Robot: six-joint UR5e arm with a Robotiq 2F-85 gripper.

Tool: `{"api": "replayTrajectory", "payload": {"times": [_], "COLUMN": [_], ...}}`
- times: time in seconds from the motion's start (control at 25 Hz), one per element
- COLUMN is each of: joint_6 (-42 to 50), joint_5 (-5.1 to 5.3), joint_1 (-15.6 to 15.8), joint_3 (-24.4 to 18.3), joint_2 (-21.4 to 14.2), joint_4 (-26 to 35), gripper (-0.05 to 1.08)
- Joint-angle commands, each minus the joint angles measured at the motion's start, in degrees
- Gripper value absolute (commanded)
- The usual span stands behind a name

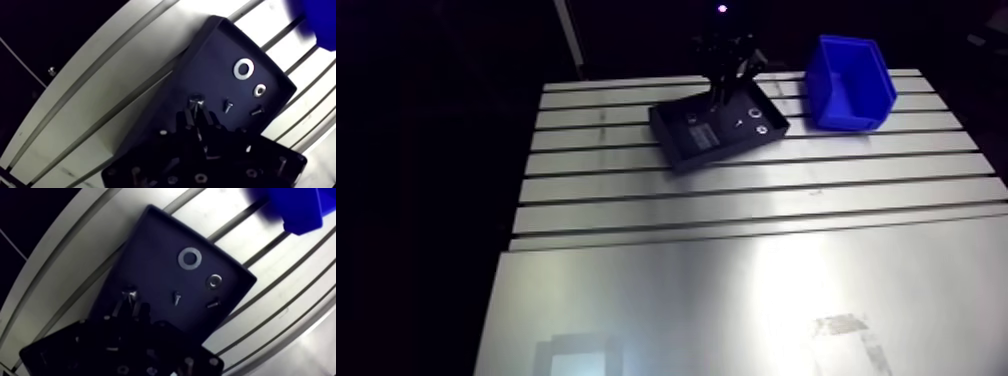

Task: Pick up the M10 bolt from the tray and put it into the blue bin.

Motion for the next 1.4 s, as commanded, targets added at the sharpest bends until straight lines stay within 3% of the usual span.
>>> {"api": "replayTrajectory", "payload": {"times": [0.04,0.2,0.36,0.76,1.4], "joint_6": [-0.5,-3.4,-8.3,-28.5,-67.0], "joint_5": [-0.12,-0.03,0.85,-0.12,0.32], "joint_1": [0.3,0.2,-0.4,-4.0,-10.9], "joint_3": [-0.1,-0.2,-0.6,-0.2,-0.6], "joint_2": [-4.2,-7.7,-10.9,-17.1,-21.3], "joint_4": [3.3,6.7,12.0,12.7,15.0], "gripper": [1.02,1.02,1.02,1.06,1.07]}}
